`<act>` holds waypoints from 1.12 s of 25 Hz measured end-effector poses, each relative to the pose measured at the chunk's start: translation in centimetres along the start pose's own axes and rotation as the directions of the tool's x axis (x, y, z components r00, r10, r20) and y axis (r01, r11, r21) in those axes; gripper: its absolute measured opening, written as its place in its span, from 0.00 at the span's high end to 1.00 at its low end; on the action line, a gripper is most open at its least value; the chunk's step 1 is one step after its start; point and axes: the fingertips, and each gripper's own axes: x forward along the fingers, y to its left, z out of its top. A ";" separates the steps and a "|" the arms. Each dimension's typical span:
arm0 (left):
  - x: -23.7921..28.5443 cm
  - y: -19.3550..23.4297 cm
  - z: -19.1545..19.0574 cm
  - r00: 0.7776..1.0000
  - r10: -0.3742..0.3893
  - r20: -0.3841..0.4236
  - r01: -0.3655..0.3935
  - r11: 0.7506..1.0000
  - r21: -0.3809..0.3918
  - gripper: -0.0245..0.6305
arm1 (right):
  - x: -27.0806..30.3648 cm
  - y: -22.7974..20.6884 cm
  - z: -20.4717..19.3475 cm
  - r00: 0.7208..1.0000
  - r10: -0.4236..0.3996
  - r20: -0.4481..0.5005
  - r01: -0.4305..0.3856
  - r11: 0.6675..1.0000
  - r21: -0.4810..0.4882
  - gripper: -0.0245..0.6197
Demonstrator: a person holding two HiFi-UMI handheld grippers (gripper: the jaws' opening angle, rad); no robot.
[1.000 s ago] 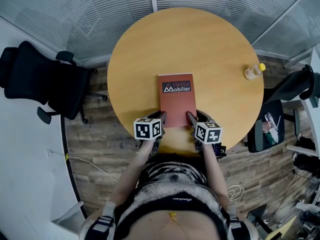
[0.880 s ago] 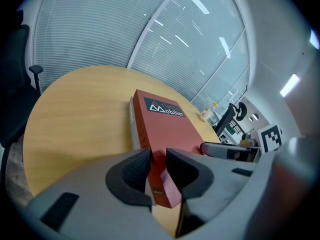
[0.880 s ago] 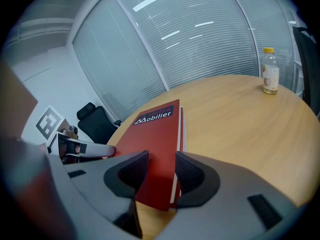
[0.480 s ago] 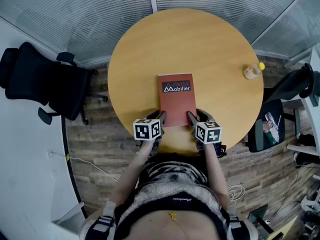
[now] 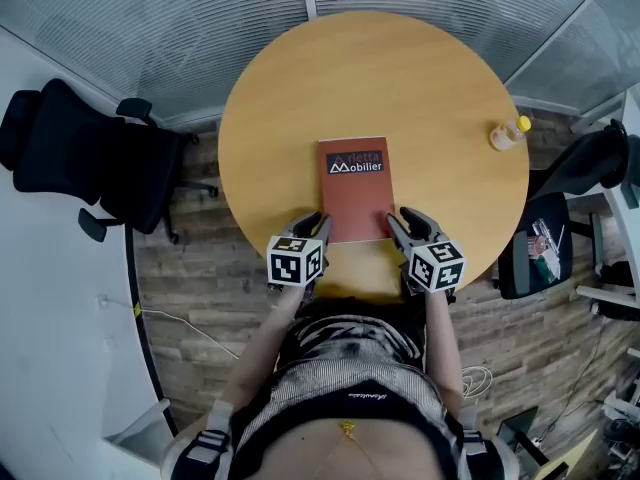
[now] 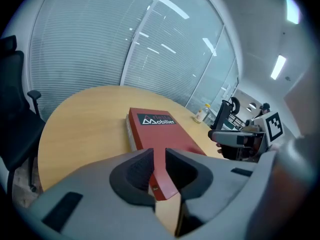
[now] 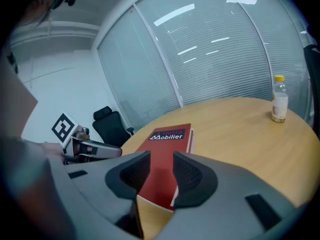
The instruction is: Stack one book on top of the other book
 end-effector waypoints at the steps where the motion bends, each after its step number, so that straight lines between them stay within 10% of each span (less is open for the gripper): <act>1: -0.3 -0.6 0.3 1.000 -0.012 0.012 0.012 1.000 0.014 0.85 | -0.3 0.5 0.5 0.999 0.030 0.022 -0.030 0.999 -0.023 0.75; 13: -3.3 -9.6 2.9 0.962 -0.251 0.111 0.237 0.963 0.125 0.93 | -4.1 6.3 2.1 0.965 0.254 0.064 -0.231 0.940 -0.253 0.91; 28: -12.8 -15.1 11.2 0.861 -0.320 0.395 0.209 0.931 0.299 0.93 | -10.5 15.1 12.0 0.900 0.292 0.325 -0.109 0.869 -0.482 0.92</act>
